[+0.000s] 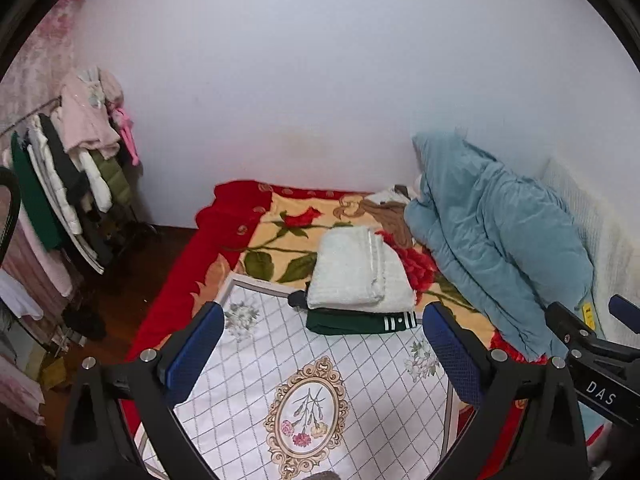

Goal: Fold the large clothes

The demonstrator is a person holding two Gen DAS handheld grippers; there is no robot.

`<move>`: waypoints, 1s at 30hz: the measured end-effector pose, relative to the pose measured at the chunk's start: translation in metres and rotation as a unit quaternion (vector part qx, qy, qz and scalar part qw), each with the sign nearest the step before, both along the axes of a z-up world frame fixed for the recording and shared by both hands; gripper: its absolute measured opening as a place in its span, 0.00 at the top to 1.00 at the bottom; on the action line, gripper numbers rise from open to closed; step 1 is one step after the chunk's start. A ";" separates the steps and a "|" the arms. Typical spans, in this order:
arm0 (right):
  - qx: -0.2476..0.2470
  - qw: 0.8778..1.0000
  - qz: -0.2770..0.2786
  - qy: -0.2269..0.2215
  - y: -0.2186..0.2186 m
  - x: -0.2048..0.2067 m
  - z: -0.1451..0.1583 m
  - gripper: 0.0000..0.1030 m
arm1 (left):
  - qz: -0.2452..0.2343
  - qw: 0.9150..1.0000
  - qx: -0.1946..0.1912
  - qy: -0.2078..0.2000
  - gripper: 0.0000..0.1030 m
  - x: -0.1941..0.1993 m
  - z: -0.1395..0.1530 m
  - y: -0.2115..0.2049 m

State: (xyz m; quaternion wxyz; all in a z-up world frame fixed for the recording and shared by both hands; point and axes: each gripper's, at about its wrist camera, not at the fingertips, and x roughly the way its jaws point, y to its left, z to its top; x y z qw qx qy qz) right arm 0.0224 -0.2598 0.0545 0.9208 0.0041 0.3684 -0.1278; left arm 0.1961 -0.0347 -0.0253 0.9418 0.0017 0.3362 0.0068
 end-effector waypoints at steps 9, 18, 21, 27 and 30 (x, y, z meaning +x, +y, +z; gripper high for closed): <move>-0.007 1.000 0.018 -0.015 0.006 -0.073 0.048 0.00 | 0.005 1.000 0.002 -0.003 0.02 -0.048 0.023 -0.008; -0.021 0.999 0.025 -0.026 0.013 -0.106 0.075 0.00 | 0.005 1.000 0.006 0.015 0.01 -0.076 0.030 -0.008; -0.018 0.999 0.024 -0.025 0.013 -0.113 0.078 0.00 | 0.007 1.000 0.003 0.011 0.01 -0.082 0.032 -0.006; -0.011 0.999 0.028 -0.017 0.012 -0.119 0.077 0.00 | 0.008 1.000 0.002 0.009 0.01 -0.091 0.034 -0.004; -0.012 0.999 0.032 -0.020 0.013 -0.119 0.077 0.00 | 0.008 1.000 0.004 0.004 0.01 -0.094 0.036 -0.004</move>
